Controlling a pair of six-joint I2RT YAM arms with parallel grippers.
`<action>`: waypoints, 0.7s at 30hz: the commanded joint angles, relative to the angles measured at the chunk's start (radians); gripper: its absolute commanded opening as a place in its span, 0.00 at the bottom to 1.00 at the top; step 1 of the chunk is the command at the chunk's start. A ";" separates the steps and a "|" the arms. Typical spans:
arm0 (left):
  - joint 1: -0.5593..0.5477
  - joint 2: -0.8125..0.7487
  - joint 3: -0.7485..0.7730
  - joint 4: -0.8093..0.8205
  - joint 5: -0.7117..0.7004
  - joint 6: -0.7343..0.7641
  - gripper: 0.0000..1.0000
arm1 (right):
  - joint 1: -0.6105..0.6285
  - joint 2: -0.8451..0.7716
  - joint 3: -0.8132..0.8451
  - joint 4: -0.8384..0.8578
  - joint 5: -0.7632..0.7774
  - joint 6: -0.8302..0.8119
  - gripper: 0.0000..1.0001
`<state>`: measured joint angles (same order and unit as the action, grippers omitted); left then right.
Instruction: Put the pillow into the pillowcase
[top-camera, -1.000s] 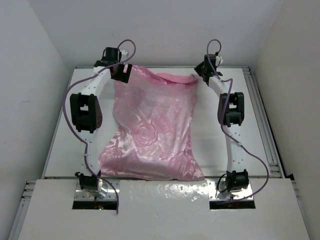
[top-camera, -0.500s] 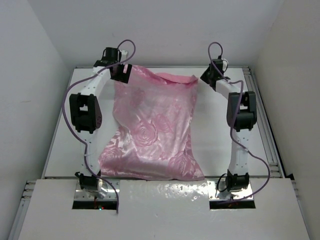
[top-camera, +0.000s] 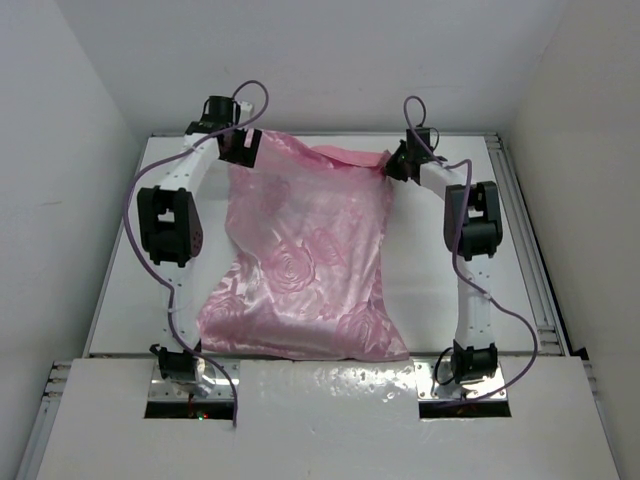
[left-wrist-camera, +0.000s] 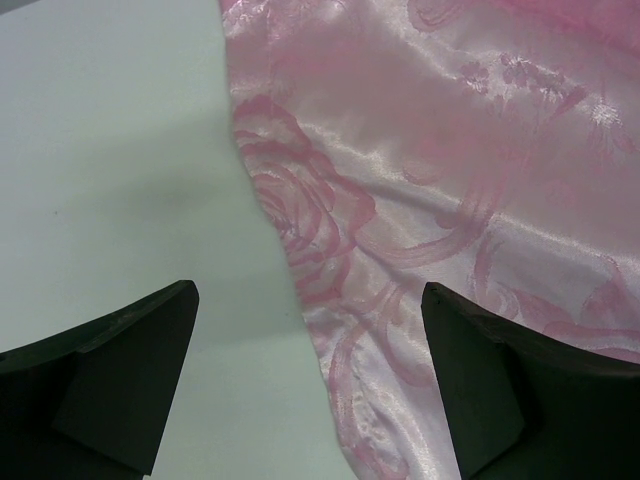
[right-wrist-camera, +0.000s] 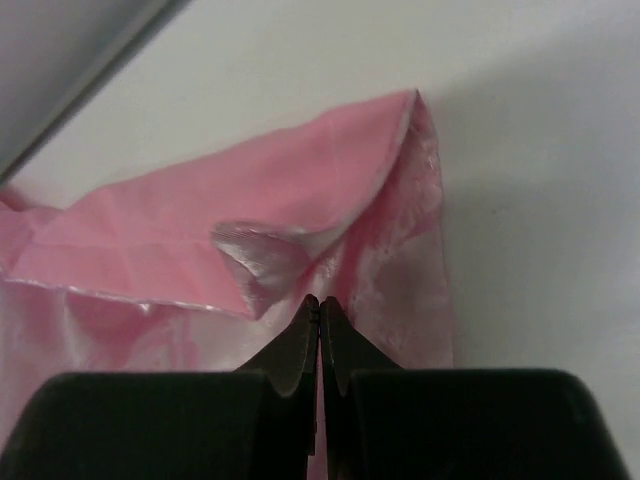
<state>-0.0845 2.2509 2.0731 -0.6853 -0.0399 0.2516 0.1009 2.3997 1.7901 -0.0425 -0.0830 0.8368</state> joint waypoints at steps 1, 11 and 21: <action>0.025 -0.079 -0.005 0.021 0.009 -0.020 0.93 | 0.005 -0.023 0.016 0.003 0.015 0.035 0.00; 0.035 -0.062 0.002 0.021 0.005 -0.022 0.93 | 0.011 0.161 0.141 0.017 0.002 0.171 0.00; 0.057 -0.080 -0.022 0.018 -0.038 -0.003 0.93 | -0.029 0.394 0.492 0.225 0.230 0.432 0.00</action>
<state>-0.0494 2.2490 2.0647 -0.6827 -0.0551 0.2420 0.1024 2.7586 2.2063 0.0795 -0.0208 1.1515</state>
